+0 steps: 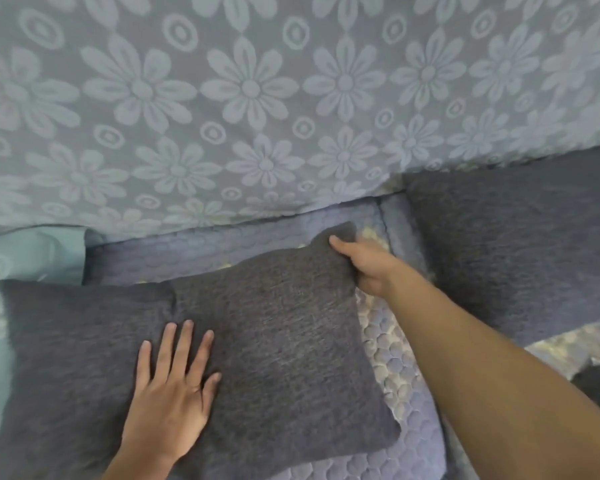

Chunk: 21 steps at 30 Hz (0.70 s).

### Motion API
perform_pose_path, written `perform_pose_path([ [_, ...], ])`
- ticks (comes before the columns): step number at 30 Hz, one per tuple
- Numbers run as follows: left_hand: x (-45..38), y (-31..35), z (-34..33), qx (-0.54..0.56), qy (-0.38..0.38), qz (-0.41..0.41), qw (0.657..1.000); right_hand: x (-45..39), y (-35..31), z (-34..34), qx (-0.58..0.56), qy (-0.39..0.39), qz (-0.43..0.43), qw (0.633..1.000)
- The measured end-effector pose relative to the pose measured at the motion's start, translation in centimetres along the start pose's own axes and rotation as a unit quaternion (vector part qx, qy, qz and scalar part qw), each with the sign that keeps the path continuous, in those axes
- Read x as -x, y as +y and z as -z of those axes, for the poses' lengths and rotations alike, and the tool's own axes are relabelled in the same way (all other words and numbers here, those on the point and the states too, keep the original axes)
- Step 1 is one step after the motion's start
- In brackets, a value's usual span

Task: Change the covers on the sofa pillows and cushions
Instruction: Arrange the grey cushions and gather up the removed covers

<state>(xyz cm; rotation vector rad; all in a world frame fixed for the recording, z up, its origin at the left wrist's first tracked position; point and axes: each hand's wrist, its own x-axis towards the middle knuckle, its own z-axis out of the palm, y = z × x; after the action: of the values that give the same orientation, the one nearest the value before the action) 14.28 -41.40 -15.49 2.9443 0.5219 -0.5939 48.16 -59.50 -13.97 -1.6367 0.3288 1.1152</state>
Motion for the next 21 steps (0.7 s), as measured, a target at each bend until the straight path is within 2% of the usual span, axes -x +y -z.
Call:
perform_pose_path([
  [1,-0.3,0.0,-0.1,0.004,0.002,0.004,1.000,-0.9,-0.2,-0.4,0.071,0.040,0.024,0.996],
  [2,-0.5,0.1,-0.1,0.009,0.006,0.006,1.000,-1.6,-0.3,-0.5,0.146,0.111,0.049,0.982],
  [4,-0.1,-0.3,0.1,0.003,0.012,-0.003,1.000,-2.0,-0.4,-0.2,0.240,0.249,0.061,0.936],
  [5,0.4,-0.6,0.2,0.000,0.009,-0.009,1.000,-1.7,-0.4,0.3,0.255,0.286,0.071,0.921],
  [7,0.8,-1.2,1.0,-0.003,-0.007,-0.014,1.000,-0.8,-0.9,1.0,0.245,0.310,0.100,0.913],
  [8,0.6,-1.2,1.3,-0.009,-0.018,-0.011,1.000,-0.4,-1.2,1.5,0.197,0.331,0.105,0.917],
  [9,0.2,-1.2,1.4,-0.017,-0.028,-0.005,0.999,0.1,-1.3,1.8,0.108,0.332,0.102,0.932],
  [11,-0.8,-0.8,2.2,-0.016,-0.047,0.024,0.998,2.0,-0.1,2.4,-0.032,0.275,0.063,0.959],
  [13,-2.3,-0.5,3.1,-0.003,-0.056,0.050,0.997,5.8,3.9,3.5,0.003,0.196,0.000,0.981],
  [15,-3.6,-0.5,4.0,0.015,-0.077,0.064,0.995,11.1,9.6,4.8,0.090,0.155,-0.058,0.982],
  [16,-3.9,-0.4,4.5,0.013,-0.088,0.072,0.993,13.9,12.4,5.2,0.082,0.147,-0.085,0.982],
  [18,-4.1,0.0,5.1,-0.007,-0.112,0.073,0.991,18.5,16.9,4.9,-0.040,0.140,-0.104,0.984],
  [21,-4.0,0.4,5.5,-0.021,-0.125,0.074,0.989,20.9,20.6,4.2,-0.196,0.178,-0.059,0.962],
])
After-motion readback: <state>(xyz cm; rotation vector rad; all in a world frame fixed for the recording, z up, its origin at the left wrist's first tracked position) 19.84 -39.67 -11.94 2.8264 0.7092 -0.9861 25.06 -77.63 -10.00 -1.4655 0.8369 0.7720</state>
